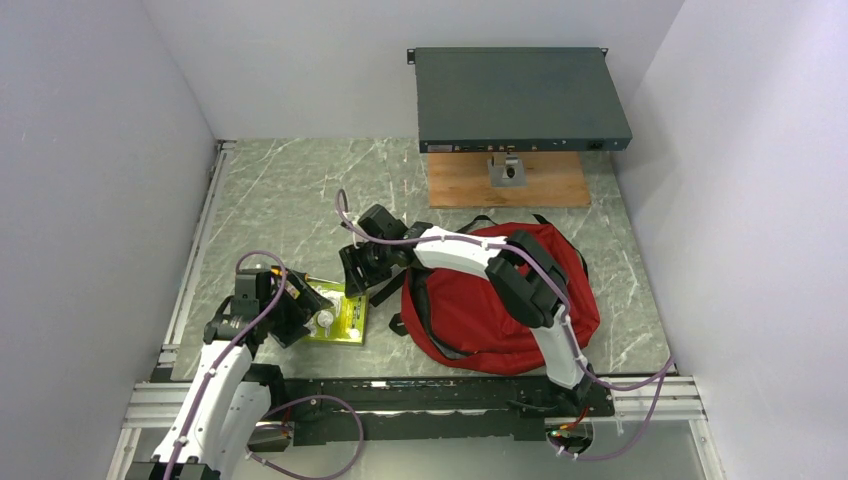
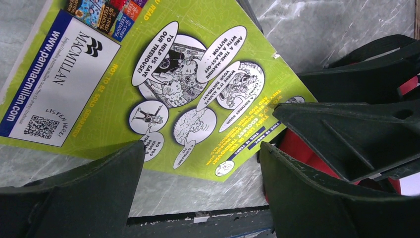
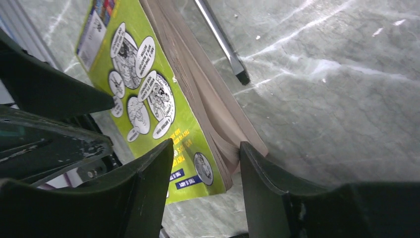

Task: Pack the student bag
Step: Pick up the book from the center of the board.

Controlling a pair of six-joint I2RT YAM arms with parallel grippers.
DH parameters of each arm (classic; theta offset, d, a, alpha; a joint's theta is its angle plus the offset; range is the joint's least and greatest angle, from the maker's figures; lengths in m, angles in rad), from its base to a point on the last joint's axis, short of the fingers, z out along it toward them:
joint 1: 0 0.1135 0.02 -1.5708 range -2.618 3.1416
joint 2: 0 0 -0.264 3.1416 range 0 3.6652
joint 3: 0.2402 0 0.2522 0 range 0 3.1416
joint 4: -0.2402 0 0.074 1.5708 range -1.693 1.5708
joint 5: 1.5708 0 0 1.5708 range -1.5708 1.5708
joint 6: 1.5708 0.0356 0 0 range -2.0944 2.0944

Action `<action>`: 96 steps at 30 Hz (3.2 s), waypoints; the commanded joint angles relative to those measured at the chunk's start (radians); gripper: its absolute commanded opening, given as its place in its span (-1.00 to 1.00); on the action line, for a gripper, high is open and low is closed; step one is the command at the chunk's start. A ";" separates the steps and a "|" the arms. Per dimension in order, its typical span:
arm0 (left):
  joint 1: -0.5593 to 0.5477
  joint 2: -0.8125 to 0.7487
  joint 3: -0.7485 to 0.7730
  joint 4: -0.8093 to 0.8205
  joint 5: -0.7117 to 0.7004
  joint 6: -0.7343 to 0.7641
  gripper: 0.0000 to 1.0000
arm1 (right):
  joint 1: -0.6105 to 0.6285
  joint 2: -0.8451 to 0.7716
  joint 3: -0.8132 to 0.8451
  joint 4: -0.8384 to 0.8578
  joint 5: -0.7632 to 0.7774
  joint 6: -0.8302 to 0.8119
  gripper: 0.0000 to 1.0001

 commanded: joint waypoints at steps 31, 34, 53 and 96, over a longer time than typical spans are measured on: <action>-0.005 0.029 -0.052 0.025 -0.027 -0.019 0.84 | 0.022 -0.229 -0.304 0.393 -0.248 0.416 0.50; -0.006 0.038 -0.053 0.032 -0.026 -0.019 0.84 | 0.035 -0.251 -0.315 0.423 -0.264 0.443 0.55; -0.012 0.051 -0.080 0.057 -0.012 -0.030 0.85 | 0.064 -0.220 -0.310 0.376 -0.215 0.458 0.59; -0.013 -0.108 0.624 -0.130 0.256 0.121 0.99 | -0.209 -0.645 -0.282 0.666 -0.440 0.841 -1.00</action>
